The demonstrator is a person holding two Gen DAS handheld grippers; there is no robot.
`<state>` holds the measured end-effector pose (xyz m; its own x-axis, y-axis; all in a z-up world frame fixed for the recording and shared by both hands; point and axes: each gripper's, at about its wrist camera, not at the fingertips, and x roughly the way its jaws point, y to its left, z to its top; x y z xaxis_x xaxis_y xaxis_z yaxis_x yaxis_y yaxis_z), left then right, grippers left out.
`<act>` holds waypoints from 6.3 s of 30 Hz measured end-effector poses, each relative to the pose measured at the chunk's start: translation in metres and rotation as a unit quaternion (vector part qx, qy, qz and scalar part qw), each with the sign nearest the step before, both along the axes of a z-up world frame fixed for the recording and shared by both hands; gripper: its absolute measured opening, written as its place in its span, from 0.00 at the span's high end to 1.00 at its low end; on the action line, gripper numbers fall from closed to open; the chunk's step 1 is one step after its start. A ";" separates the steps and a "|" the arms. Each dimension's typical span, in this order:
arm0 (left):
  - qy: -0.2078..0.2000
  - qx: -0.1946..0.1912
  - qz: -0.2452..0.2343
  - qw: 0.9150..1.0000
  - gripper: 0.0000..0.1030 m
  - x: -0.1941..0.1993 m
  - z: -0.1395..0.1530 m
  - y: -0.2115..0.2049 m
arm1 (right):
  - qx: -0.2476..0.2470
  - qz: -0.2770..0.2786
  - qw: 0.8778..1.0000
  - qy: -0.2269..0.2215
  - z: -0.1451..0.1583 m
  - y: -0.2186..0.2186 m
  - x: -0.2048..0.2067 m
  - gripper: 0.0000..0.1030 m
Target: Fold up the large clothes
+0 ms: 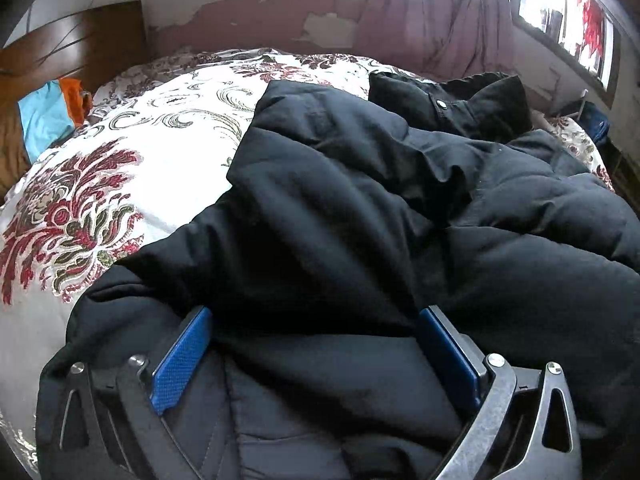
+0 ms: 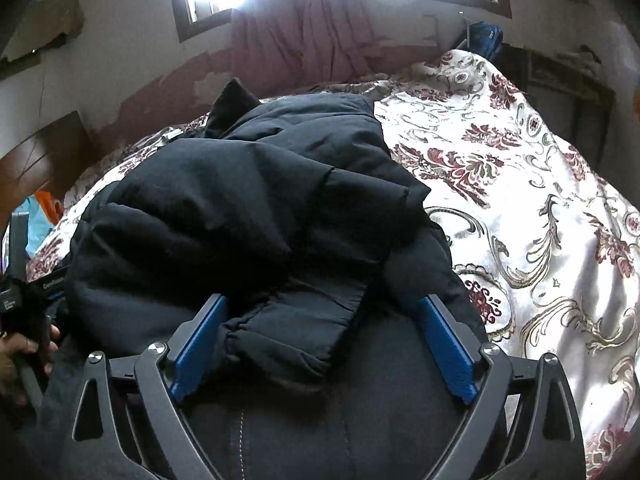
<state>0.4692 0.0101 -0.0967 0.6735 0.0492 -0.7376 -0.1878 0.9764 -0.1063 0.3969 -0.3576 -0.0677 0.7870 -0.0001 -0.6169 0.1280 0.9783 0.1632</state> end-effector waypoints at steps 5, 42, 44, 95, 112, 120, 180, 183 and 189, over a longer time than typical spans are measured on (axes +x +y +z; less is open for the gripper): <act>0.022 -0.024 -0.010 0.999 0.00 -0.006 0.011 0.008 | 0.024 -0.021 0.999 -0.023 0.005 -0.009 -0.013 0.08; -0.033 -0.097 -0.068 0.992 0.00 -0.371 0.108 0.032 | -0.061 -0.022 0.987 -0.144 0.070 0.092 -0.313 0.02; -0.037 -0.095 -0.058 0.993 0.00 -0.369 0.106 0.038 | -0.063 -0.014 0.989 -0.134 0.064 0.097 -0.307 0.02; 0.087 -0.108 0.012 0.990 0.00 -0.013 0.158 0.031 | -0.050 0.085 0.993 0.061 0.142 0.049 0.067 0.02; 0.130 -0.052 -0.005 0.990 0.00 0.199 0.103 0.055 | -0.032 0.156 0.984 0.079 0.114 0.079 0.255 0.02; 0.100 -0.128 -0.035 0.986 0.00 0.280 0.100 0.050 | -0.039 0.134 0.986 0.091 0.129 0.103 0.366 0.02; 0.011 -0.105 -0.095 0.990 0.75 0.232 0.118 0.034 | -0.130 0.204 0.959 0.147 0.055 0.084 0.254 0.95; -0.025 -0.142 -0.066 0.987 0.75 0.219 0.134 0.046 | -0.116 0.202 0.962 0.144 0.057 0.082 0.252 0.95; 0.057 -0.151 -0.165 0.973 0.65 0.248 0.108 0.020 | -0.053 0.184 0.970 0.149 0.084 0.071 0.251 0.94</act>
<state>0.7173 0.0303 0.0113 0.5290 -0.3874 -0.7550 0.1041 0.9126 -0.3953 0.6482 -0.2865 0.0162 0.5330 0.1720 -0.8285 -0.2073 0.9758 0.0692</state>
